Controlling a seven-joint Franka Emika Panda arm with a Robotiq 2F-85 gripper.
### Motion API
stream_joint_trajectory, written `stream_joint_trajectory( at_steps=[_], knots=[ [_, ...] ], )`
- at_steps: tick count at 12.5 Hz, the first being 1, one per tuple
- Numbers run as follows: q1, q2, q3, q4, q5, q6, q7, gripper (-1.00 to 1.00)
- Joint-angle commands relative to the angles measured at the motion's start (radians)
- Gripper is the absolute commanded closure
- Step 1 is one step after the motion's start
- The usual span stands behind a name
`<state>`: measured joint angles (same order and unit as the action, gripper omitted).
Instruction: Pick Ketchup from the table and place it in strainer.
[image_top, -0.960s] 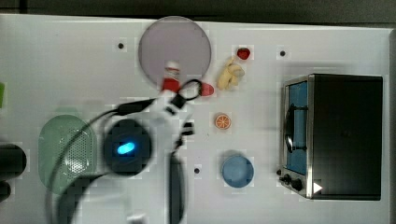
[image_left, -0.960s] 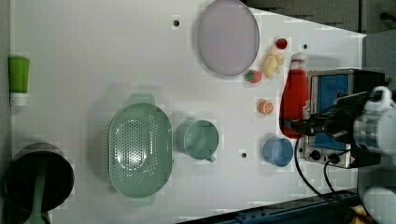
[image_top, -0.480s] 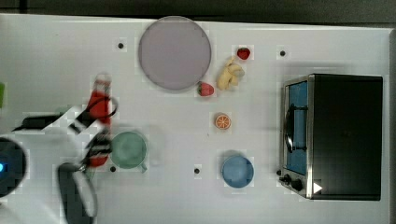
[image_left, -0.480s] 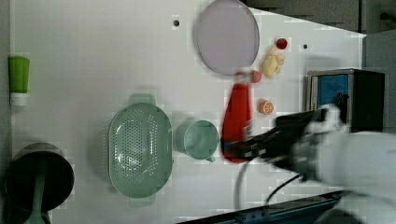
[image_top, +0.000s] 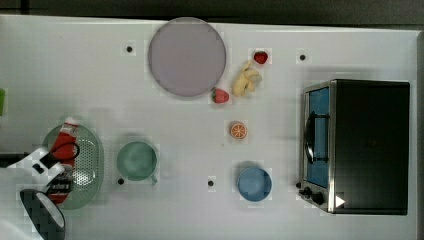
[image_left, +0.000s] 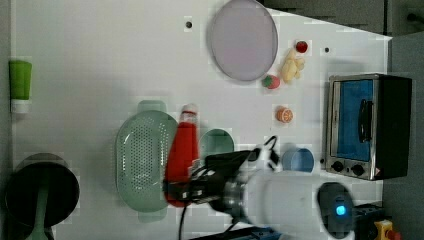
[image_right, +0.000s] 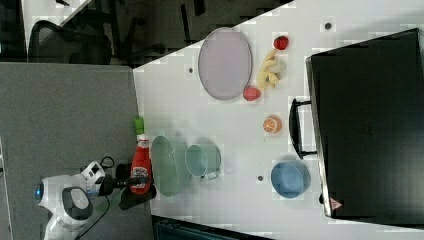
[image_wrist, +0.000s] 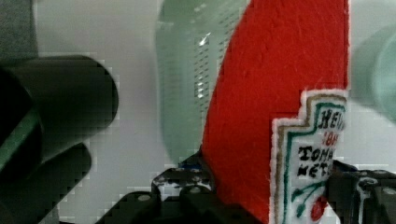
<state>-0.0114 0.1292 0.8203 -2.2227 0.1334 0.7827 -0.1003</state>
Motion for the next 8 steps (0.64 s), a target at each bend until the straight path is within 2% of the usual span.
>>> stream_joint_trajectory(
  at_steps=[1,2,3,6,8],
  knots=[
    [-0.015,0.063,-0.011,0.017,-0.082,0.092,0.163,-0.29],
    [-0.015,0.102,-0.014,0.016,-0.113,0.118,0.163,-0.29],
    [-0.014,0.141,-0.017,0.016,-0.132,0.144,0.165,-0.37],
    [-0.008,0.241,-0.019,0.015,-0.141,0.196,0.179,-0.98],
    [-0.007,0.257,-0.019,0.016,-0.141,0.222,0.18,-1.0]
  ],
)
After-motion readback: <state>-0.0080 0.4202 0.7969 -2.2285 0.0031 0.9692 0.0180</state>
